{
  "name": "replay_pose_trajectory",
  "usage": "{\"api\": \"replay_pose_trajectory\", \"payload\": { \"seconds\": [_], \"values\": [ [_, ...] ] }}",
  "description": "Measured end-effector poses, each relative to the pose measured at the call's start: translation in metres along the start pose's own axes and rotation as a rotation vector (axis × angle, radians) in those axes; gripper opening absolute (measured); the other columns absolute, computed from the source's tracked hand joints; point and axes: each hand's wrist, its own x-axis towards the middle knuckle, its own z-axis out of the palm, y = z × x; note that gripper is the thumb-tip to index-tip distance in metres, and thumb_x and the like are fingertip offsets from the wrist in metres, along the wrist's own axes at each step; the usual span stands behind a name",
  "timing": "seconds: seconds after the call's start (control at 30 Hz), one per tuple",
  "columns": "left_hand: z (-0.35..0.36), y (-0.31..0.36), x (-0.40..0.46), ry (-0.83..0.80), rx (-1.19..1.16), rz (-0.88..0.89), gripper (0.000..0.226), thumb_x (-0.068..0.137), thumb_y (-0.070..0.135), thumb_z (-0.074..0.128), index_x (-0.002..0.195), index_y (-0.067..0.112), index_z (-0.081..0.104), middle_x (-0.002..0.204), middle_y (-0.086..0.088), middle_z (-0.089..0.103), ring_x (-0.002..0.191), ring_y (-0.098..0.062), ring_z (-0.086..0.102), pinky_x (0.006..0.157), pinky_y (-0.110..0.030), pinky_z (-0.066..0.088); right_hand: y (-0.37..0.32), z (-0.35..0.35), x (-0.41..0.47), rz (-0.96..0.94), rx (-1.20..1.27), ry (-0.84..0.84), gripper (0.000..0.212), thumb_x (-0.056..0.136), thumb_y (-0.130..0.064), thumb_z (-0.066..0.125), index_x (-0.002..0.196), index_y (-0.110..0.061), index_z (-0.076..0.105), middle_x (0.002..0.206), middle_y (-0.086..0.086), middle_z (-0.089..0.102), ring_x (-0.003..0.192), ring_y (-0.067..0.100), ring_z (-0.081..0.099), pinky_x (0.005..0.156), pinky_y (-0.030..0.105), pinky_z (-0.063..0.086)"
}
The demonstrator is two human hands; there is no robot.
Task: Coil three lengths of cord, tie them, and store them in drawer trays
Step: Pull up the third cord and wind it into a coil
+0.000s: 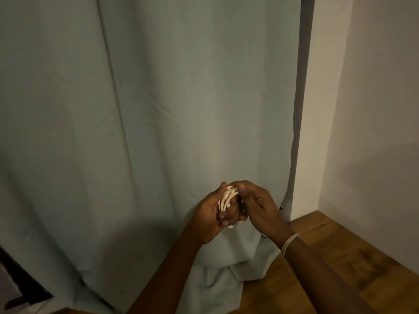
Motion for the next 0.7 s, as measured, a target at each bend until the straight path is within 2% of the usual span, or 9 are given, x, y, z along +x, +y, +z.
{"api": "replay_pose_trajectory", "payload": {
  "seconds": [0.1,0.2,0.27,0.37,0.43,0.5,0.57,0.63,0.7],
  "values": [
    [0.010,-0.002,0.007,0.226,0.140,0.021,0.058,0.095,0.055,0.036,0.063,0.013,0.058,0.036,0.000,0.041,0.031,-0.013,0.038,0.042,-0.024,0.035,0.005,0.001,0.003,-0.043,-0.029,0.090,0.053,0.097,-0.057,0.040,0.107,-0.013,0.068,0.086,-0.002,0.072,0.080,0.015,0.070,0.071,0.026,0.053],
    [0.035,-0.003,0.012,0.572,0.512,0.158,0.049,0.102,0.040,0.040,0.066,0.012,0.060,0.043,0.000,0.052,0.036,-0.011,0.050,0.040,-0.022,0.041,0.005,-0.005,-0.002,-0.090,-0.080,0.173,0.033,0.103,-0.037,0.043,0.109,-0.010,0.062,0.085,-0.003,0.066,0.075,0.011,0.065,0.067,0.025,0.051],
    [0.050,-0.009,0.016,0.663,0.620,0.248,0.043,0.104,0.033,0.039,0.081,0.008,0.065,0.057,0.000,0.060,0.044,-0.002,0.056,0.045,-0.015,0.044,0.004,-0.011,-0.007,-0.093,-0.143,0.229,0.021,0.104,-0.021,0.044,0.106,-0.007,0.060,0.081,-0.003,0.063,0.069,0.012,0.062,0.062,0.027,0.051],
    [0.065,-0.029,0.021,0.674,0.550,0.218,0.043,0.104,0.035,0.035,0.098,0.005,0.065,0.073,-0.002,0.064,0.057,-0.002,0.063,0.053,-0.012,0.047,0.007,-0.022,-0.013,-0.065,-0.189,0.378,0.026,0.102,-0.026,0.045,0.098,-0.006,0.062,0.077,-0.007,0.062,0.065,0.011,0.061,0.058,0.029,0.050],
    [0.073,-0.044,0.027,0.613,0.462,0.130,0.042,0.103,0.038,0.035,0.095,0.010,0.065,0.076,0.000,0.065,0.062,-0.006,0.063,0.060,-0.017,0.051,0.010,-0.037,-0.020,-0.039,-0.203,0.483,0.028,0.100,-0.030,0.047,0.093,-0.007,0.062,0.074,-0.008,0.061,0.067,0.006,0.060,0.060,0.022,0.048],
    [0.081,-0.058,0.033,0.520,0.312,0.023,0.042,0.103,0.039,0.036,0.086,0.015,0.066,0.068,0.004,0.067,0.062,-0.008,0.063,0.064,-0.024,0.051,0.017,-0.052,-0.030,0.010,-0.220,0.542,0.025,0.101,-0.025,0.050,0.090,-0.005,0.061,0.072,-0.007,0.059,0.066,0.003,0.059,0.062,0.017,0.046],
    [0.087,-0.070,0.040,0.463,0.226,-0.058,0.045,0.103,0.042,0.036,0.081,0.018,0.067,0.065,0.002,0.067,0.064,-0.012,0.065,0.067,-0.029,0.053,0.030,-0.064,-0.043,0.062,-0.235,0.534,0.025,0.101,-0.028,0.050,0.091,-0.008,0.060,0.071,-0.004,0.059,0.063,0.004,0.058,0.060,0.023,0.047],
    [0.095,-0.085,0.048,0.448,0.310,-0.111,0.051,0.102,0.048,0.034,0.075,0.017,0.064,0.059,0.002,0.062,0.060,-0.015,0.061,0.065,-0.031,0.052,0.043,-0.074,-0.056,0.137,-0.249,0.492,0.027,0.102,-0.036,0.045,0.094,-0.013,0.058,0.071,0.001,0.061,0.058,0.012,0.059,0.057,0.030,0.046],
    [0.101,-0.104,0.056,0.479,0.382,-0.150,0.052,0.102,0.050,0.032,0.074,0.017,0.062,0.058,0.003,0.060,0.058,-0.015,0.059,0.063,-0.030,0.050,0.056,-0.088,-0.072,0.207,-0.246,0.436,0.031,0.104,-0.035,0.040,0.096,-0.010,0.057,0.070,0.006,0.061,0.054,0.016,0.059,0.054,0.032,0.048]
  ]
}}
